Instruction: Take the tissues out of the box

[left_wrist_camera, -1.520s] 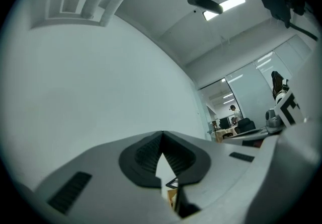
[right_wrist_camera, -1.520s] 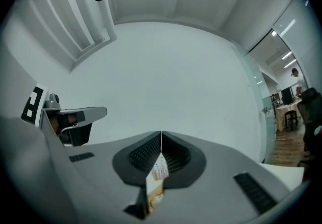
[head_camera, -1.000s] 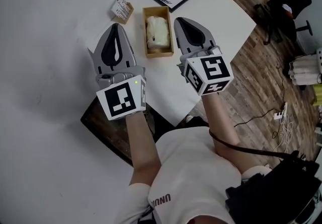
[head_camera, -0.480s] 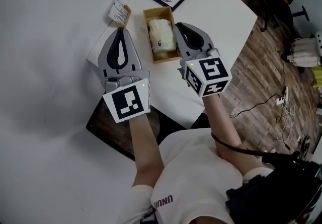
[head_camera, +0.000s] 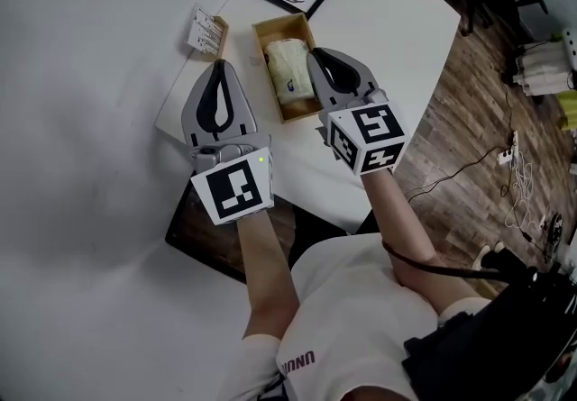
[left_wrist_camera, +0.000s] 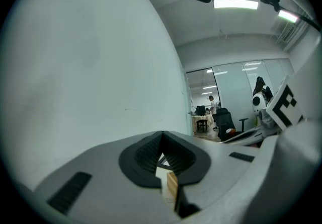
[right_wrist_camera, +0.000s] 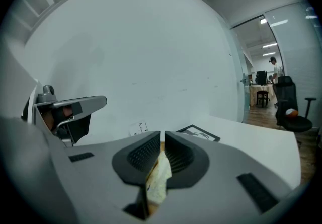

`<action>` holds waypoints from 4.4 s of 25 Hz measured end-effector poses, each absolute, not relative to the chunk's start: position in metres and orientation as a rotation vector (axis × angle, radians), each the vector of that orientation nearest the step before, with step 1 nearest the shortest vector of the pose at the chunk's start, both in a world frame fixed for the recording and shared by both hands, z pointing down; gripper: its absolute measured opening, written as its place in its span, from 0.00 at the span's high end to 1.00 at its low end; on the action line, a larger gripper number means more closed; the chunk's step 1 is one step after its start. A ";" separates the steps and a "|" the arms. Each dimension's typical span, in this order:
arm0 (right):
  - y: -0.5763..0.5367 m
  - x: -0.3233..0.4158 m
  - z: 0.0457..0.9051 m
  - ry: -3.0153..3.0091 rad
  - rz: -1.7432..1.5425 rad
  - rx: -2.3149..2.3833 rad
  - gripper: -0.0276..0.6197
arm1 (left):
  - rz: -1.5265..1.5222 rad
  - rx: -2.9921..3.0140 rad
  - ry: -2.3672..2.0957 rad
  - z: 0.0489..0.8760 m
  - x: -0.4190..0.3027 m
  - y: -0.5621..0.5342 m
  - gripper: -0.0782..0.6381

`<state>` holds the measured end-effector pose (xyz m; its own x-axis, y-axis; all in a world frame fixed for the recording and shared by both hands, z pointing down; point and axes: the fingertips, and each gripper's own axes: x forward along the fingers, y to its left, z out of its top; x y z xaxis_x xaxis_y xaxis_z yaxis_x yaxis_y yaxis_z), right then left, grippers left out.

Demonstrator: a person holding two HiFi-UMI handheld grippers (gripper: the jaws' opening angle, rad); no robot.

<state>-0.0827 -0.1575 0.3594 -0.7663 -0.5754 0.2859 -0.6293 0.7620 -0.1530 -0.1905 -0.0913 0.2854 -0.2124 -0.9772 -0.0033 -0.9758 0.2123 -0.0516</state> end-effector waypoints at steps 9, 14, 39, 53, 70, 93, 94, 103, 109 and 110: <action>-0.160 -0.096 0.383 -2.689 0.397 0.883 0.89 | -0.101 -2.069 2.386 0.320 -0.190 -0.115 0.87; -0.161 -0.103 0.402 -2.623 0.429 0.841 0.75 | -0.158 -2.108 2.352 0.337 -0.192 -0.126 0.87; -0.164 -0.114 0.451 -2.400 0.514 0.894 0.65 | -0.199 -2.222 2.349 0.367 -0.196 -0.145 0.87; -0.166 -0.117 0.468 -2.295 0.529 0.888 0.65 | -0.203 -2.229 2.366 0.371 -0.204 -0.149 0.87; -0.162 -0.117 0.487 -2.122 0.447 0.842 0.69 | -0.184 -2.209 2.391 0.372 -0.209 -0.150 0.87; -0.158 -0.116 0.490 -2.091 0.432 0.818 0.90 | -0.197 -2.208 2.382 0.370 -0.207 -0.148 0.87; -0.158 -0.116 0.490 -2.096 0.441 0.820 0.91 | -0.183 -2.204 2.387 0.369 -0.207 -0.148 0.87; -0.157 -0.115 0.478 -2.136 0.456 0.841 0.92 | -0.153 -2.168 2.418 0.362 -0.208 -0.141 0.87; -0.160 -0.115 0.469 -2.161 0.449 0.854 0.92 | -0.165 -2.150 2.431 0.361 -0.210 -0.137 0.87; -0.160 -0.115 0.467 -2.166 0.447 0.856 0.92 | -0.192 -2.152 2.420 0.361 -0.210 -0.136 0.87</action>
<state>-0.1152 -0.1605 0.4665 -0.4942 -0.4354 0.7525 -0.6975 0.7152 -0.0442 -0.2097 -0.1365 0.3613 -0.1172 -0.9810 0.1544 -0.9931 0.1154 -0.0204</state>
